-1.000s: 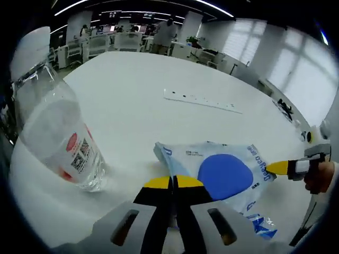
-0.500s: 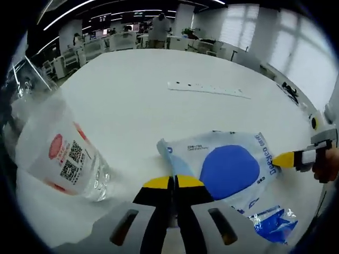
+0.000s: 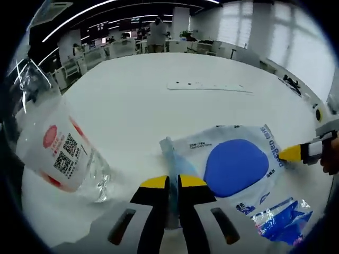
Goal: Arrange the tabletop items into an orderly group along one side of the table until the central work area is clear of visible clutter.
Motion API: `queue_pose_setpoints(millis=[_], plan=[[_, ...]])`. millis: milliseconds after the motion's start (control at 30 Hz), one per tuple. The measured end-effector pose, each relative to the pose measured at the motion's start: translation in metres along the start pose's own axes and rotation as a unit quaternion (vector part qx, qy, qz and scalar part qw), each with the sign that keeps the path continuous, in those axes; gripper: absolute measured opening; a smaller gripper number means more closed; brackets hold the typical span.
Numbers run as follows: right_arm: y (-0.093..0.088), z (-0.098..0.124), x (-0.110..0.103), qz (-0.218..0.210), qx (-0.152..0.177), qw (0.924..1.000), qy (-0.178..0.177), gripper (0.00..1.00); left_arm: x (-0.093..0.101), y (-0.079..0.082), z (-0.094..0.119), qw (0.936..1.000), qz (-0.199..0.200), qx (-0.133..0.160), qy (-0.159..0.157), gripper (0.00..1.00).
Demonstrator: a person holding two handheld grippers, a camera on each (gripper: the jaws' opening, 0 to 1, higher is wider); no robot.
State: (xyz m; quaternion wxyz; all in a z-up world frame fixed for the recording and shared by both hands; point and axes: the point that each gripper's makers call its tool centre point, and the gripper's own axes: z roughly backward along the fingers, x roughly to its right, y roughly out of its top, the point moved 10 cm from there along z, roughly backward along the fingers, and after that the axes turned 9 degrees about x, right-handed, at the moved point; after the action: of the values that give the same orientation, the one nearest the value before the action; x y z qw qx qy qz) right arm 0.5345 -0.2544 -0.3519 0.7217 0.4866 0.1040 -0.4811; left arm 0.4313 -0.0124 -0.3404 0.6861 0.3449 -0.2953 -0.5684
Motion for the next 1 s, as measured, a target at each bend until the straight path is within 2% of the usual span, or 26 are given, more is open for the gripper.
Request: queue_pose_setpoints(millis=[100,133,200,233,433,600,700,833,900,1000], plan=[[0.001,-0.002,0.0,0.036,-0.006,0.9993,0.003,0.0,-0.007,-0.002,0.0,0.9999,0.008,0.004,0.005,0.03],[0.001,-0.002,0.001,0.037,-0.005,0.9993,0.003,0.0,-0.007,-0.003,-0.002,0.9999,0.009,0.005,0.006,0.03],[0.002,-0.003,0.002,0.072,-0.012,0.9973,0.011,0.0,-0.006,-0.003,-0.002,0.9999,0.008,0.005,0.006,0.03],[0.002,-0.003,0.002,0.075,-0.014,0.997,0.011,0.0,-0.006,-0.003,-0.002,0.9999,0.007,0.006,0.007,0.03],[0.001,-0.004,-0.002,0.083,-0.018,0.9964,0.004,0.0,-0.003,-0.003,-0.005,0.9999,0.0,0.006,0.012,0.04],[0.0,-0.002,-0.003,0.05,-0.018,0.9985,-0.011,0.0,-0.001,-0.001,-0.005,0.9998,-0.01,0.007,0.014,0.04],[0.005,0.0,-0.007,0.049,-0.006,0.9987,-0.013,0.13,-0.003,0.0,-0.006,0.9998,-0.012,0.004,0.014,0.04],[0.01,0.003,-0.008,0.057,0.007,0.9983,-0.008,0.34,-0.002,-0.002,-0.005,0.9994,-0.028,0.019,0.005,0.05],[0.01,0.003,-0.007,0.06,0.009,0.9982,-0.003,0.43,-0.003,-0.001,-0.003,0.9989,-0.04,0.021,0.015,0.12],[0.011,0.009,-0.007,0.059,0.016,0.9981,0.004,0.46,-0.002,0.002,0.001,0.9986,-0.051,0.016,0.004,0.22]])
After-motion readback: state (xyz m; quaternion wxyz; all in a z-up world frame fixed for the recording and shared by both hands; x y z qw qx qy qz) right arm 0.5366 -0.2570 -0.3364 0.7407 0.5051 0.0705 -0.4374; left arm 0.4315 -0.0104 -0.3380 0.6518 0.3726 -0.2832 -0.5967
